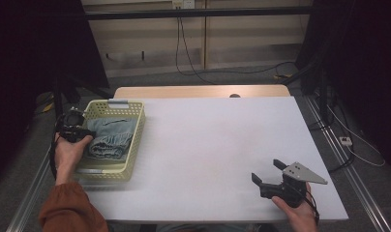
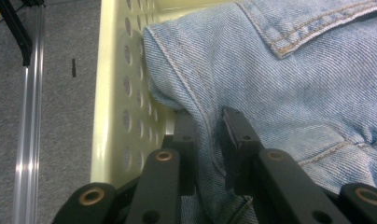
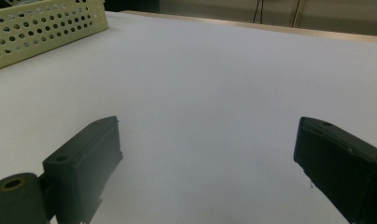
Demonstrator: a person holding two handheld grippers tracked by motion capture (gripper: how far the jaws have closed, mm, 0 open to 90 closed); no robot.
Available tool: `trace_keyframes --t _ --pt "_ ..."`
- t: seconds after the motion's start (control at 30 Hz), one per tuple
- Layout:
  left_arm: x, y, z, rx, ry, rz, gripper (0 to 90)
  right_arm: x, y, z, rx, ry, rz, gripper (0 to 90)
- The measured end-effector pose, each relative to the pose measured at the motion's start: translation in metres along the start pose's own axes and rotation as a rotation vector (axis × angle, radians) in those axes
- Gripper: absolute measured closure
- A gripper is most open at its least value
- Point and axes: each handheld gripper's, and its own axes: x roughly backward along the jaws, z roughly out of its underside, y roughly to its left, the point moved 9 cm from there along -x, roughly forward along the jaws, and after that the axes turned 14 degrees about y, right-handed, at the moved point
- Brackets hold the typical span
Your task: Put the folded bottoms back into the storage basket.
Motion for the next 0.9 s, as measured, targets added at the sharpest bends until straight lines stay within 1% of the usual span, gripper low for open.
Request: trace_keyframes --t 0.03,0.07,0.3,0.37,0.4,0.47,0.5,0.57,0.63,0.77,0.8,0.9 --pt "-0.0004 -0.0011 0.0002 0.001 0.001 0.002 77.1 0.0001 0.0002 0.0 0.0 0.0 0.0 7.5" --pt "-0.0006 -0.0007 0.001 -0.016 0.014 0.001 77.1 0.0001 0.0002 0.0001 0.0 0.0 0.0 7.5" --pt "-0.0027 -0.0032 0.0017 -0.026 0.02 0.006 77.0 0.0002 0.0004 0.0 0.0 0.0 -0.001 7.5" --pt "-0.0045 -0.0051 0.0023 -0.031 0.031 0.015 76.8 0.0002 0.0001 0.0 0.0 0.0 0.0 7.5" --pt "-0.005 -0.0055 0.0029 -0.04 0.04 0.015 76.6 0.0002 0.0 0.0 0.001 0.0 0.0 7.6" --pt "-0.0055 -0.0055 0.0031 -0.04 0.045 0.014 75.7 0.0001 0.0 0.0 0.001 0.0 0.0 7.5" --pt "-0.0058 -0.0054 0.003 -0.036 0.043 0.018 75.2 0.0001 0.0001 0.0 0.001 0.0 0.0 7.5" --pt "-0.0054 -0.0041 0.0025 -0.012 0.035 0.026 75.0 0.0002 0.0001 0.0 0.001 0.0 0.0 7.6" --pt "-0.0042 -0.0031 0.0023 -0.006 0.029 0.036 75.0 0.0003 -0.0002 0.0 0.002 0.0 0.001 7.6" --pt "-0.0024 -0.0035 0.0008 -0.023 0.003 0.018 70.4 0.0007 -0.0006 0.0001 0.002 0.0 0.001 7.5" --pt "-0.002 -0.0041 0.0007 -0.035 -0.001 0.019 68.9 0.0007 -0.0005 0.0001 0.002 0.0 0.0 7.5" --pt "0.0 -0.005 0.0005 -0.042 -0.016 0.025 62.2 0.0002 -0.0003 -0.0004 0.0 -0.001 -0.002 7.5"
